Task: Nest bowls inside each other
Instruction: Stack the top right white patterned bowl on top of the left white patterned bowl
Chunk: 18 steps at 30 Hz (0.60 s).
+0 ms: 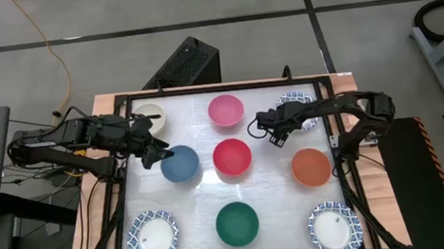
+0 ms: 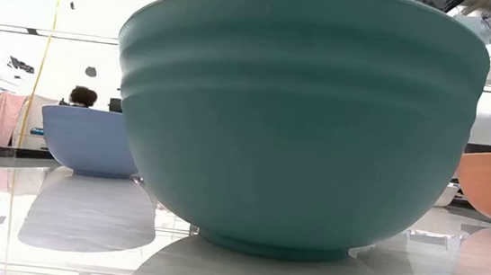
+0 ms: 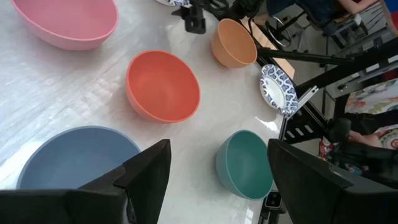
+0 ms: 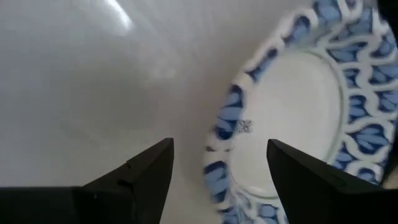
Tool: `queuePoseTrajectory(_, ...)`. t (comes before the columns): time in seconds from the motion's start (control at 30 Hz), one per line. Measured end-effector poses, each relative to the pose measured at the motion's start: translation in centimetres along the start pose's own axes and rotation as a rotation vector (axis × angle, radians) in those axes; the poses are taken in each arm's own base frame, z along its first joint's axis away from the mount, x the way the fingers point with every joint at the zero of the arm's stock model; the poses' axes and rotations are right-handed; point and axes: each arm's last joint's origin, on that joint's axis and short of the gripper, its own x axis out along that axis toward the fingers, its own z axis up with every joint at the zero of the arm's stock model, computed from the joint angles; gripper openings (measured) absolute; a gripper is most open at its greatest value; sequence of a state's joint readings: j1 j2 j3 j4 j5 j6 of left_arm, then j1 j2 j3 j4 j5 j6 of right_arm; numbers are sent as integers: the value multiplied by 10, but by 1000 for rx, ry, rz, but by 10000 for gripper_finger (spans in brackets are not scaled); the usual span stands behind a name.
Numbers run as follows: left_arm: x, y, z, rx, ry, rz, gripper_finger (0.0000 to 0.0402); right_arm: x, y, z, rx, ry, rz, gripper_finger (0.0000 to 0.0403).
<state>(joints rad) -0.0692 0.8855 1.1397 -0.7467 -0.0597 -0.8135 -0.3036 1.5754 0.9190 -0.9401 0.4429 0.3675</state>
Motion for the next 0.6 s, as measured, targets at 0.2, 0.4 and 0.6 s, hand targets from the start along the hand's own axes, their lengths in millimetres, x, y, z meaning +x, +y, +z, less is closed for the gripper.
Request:
queuePoseTrajectory(0.2, 0, 0, 0, -2, 0, 2, 257, 24, 1, 4, -2, 105, -17, 230)
queuePoseTrajectory(0.4, 0, 0, 0, -25, 0, 6, 257, 21, 10, 2, -44, 117, -8, 38)
queuePoseTrajectory(0.6, 0, 1, 0, -46, -11, 18, 257, -25, 8, -1, -72, 17, -33, 10)
